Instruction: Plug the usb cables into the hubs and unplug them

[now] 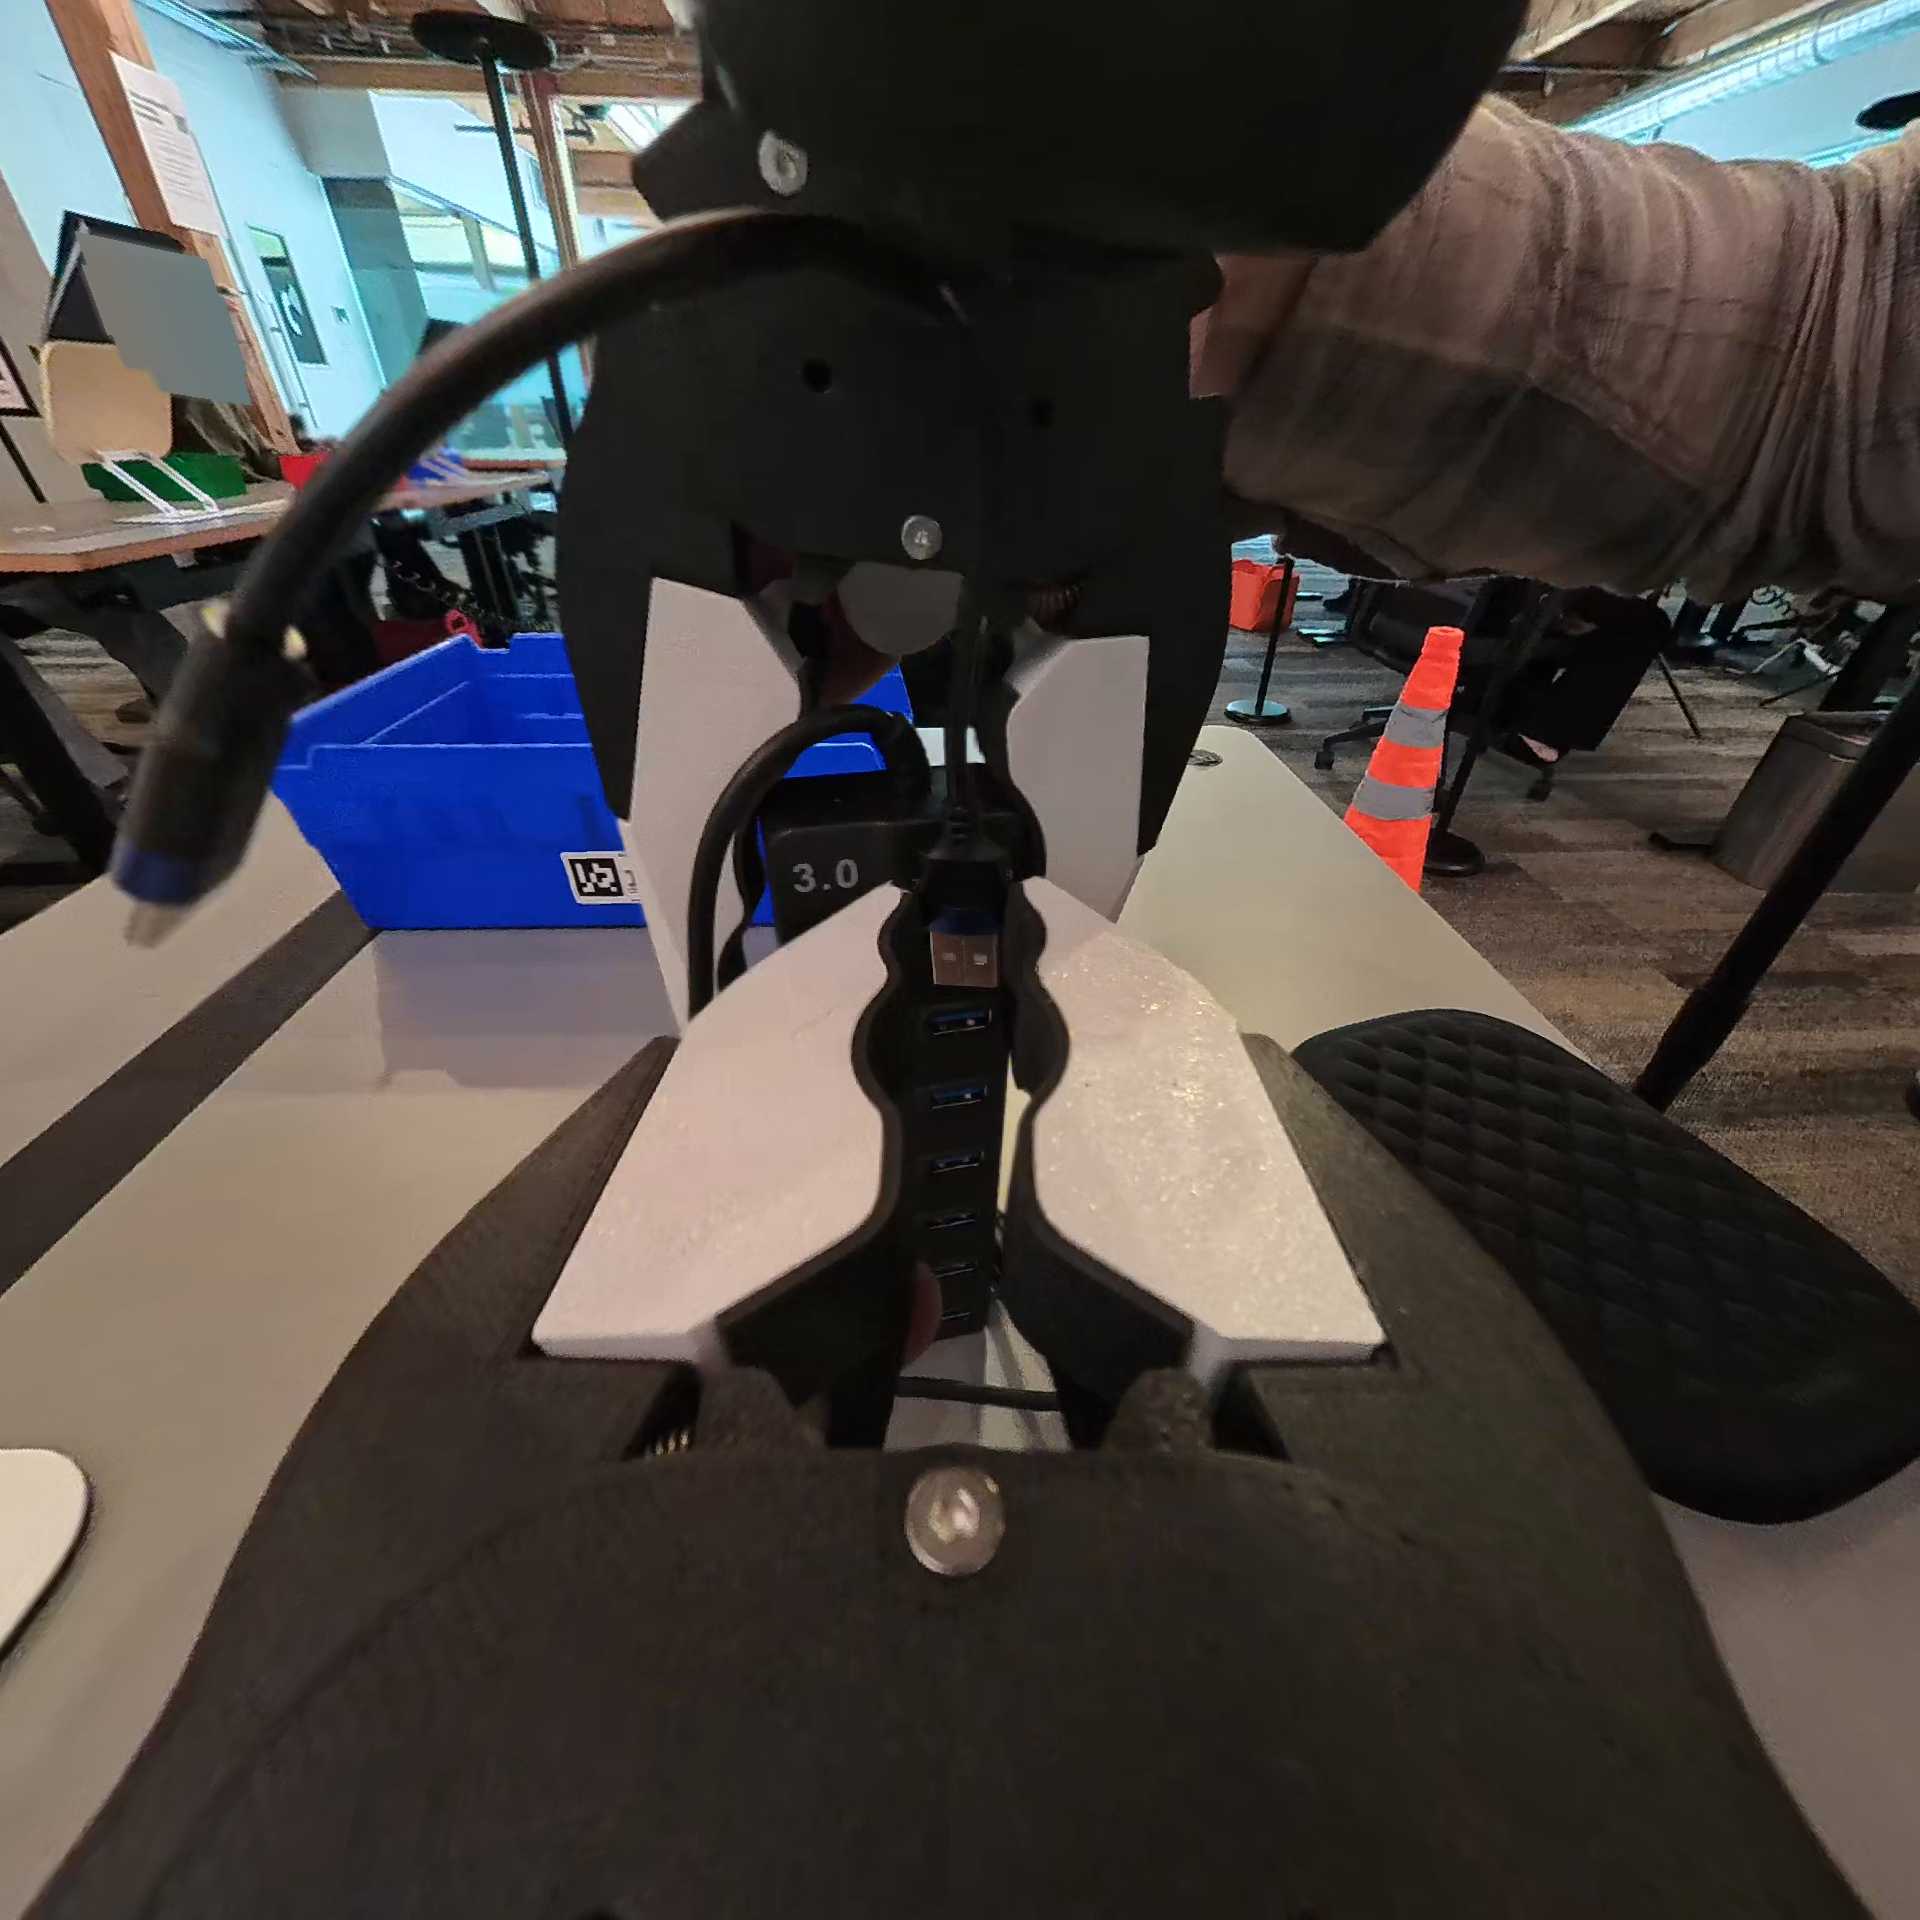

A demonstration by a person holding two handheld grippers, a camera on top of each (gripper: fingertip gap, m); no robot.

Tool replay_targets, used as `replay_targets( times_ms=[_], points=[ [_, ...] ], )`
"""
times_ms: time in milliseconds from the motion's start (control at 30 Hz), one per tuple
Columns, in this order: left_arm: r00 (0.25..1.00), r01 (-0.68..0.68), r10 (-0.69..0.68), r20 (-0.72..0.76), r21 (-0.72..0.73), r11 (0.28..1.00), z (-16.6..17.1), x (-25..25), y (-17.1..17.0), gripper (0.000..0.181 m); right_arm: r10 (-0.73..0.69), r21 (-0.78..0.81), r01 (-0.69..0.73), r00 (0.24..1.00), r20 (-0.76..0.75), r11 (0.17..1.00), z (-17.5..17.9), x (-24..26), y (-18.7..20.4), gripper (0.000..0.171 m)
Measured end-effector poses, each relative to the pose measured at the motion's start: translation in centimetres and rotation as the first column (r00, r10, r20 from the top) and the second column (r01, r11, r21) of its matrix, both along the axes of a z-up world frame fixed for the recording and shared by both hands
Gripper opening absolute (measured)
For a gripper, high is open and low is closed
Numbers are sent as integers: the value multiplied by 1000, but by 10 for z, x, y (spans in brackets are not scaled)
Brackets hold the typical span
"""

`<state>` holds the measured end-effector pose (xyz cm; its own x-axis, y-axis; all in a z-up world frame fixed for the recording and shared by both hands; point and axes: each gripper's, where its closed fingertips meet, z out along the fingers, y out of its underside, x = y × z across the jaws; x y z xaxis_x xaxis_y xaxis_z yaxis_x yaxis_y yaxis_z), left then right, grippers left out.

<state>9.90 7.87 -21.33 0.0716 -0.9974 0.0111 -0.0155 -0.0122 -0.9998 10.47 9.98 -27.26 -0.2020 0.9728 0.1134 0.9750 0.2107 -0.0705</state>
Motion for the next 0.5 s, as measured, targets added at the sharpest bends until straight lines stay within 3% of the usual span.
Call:
replay_targets(
  times_ms=[300,500],
  points=[
    [995,-99,99,-7,-7,995,-4,-3,18,15,-29,-17,29,999,-36,999,0,-2,0,65],
    [996,-84,84,7,-21,996,0,-4,17,15,12,5,-12,1000,-19,1000,0,-3,0,67]
  ],
)
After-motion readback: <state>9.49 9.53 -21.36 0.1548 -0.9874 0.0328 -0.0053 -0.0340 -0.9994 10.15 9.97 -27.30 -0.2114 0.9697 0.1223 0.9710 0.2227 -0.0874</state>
